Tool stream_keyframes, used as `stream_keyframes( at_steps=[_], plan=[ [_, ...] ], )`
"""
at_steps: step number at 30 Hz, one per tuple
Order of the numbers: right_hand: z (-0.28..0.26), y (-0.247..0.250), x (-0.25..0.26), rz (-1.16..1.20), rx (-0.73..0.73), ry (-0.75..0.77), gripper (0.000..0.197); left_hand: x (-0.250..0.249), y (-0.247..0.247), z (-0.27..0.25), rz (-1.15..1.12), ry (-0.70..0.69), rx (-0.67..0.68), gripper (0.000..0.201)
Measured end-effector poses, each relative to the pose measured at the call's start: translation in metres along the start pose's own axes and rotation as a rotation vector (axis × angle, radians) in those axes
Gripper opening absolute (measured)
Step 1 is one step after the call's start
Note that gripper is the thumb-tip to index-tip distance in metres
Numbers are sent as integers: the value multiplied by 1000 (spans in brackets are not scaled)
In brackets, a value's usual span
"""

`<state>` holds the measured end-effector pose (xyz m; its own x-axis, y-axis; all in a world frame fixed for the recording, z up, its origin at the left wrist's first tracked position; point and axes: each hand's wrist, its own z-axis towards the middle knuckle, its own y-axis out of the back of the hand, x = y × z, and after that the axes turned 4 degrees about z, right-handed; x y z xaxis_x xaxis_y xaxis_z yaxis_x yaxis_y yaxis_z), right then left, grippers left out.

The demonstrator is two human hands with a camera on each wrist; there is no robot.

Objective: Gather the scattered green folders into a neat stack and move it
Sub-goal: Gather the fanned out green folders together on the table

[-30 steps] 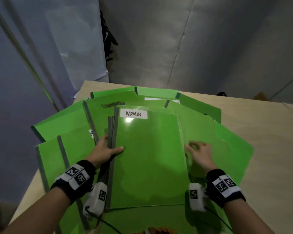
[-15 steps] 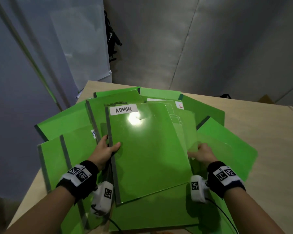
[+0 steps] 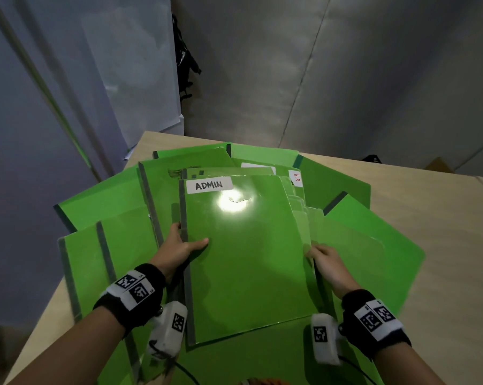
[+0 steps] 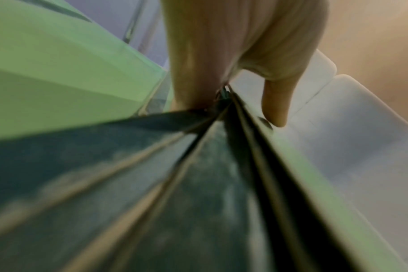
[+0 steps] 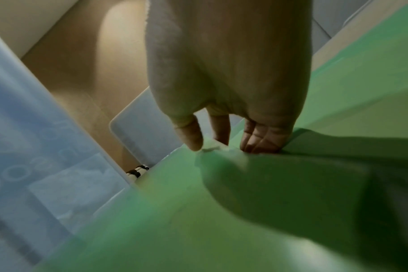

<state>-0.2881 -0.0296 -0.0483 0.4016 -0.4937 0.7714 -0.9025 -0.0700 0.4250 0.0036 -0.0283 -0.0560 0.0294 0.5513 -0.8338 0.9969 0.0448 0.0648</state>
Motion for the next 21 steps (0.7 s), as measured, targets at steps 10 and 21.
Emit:
stream_keyframes(
  at_steps=[10,21],
  plan=[
    [6,14,-14,-81,-90,29,30,-4,9,-1,116,13,54,66],
    [16,-16,26,-128,-44,13,49,4,16,-6,415,13,-254,90]
  ],
)
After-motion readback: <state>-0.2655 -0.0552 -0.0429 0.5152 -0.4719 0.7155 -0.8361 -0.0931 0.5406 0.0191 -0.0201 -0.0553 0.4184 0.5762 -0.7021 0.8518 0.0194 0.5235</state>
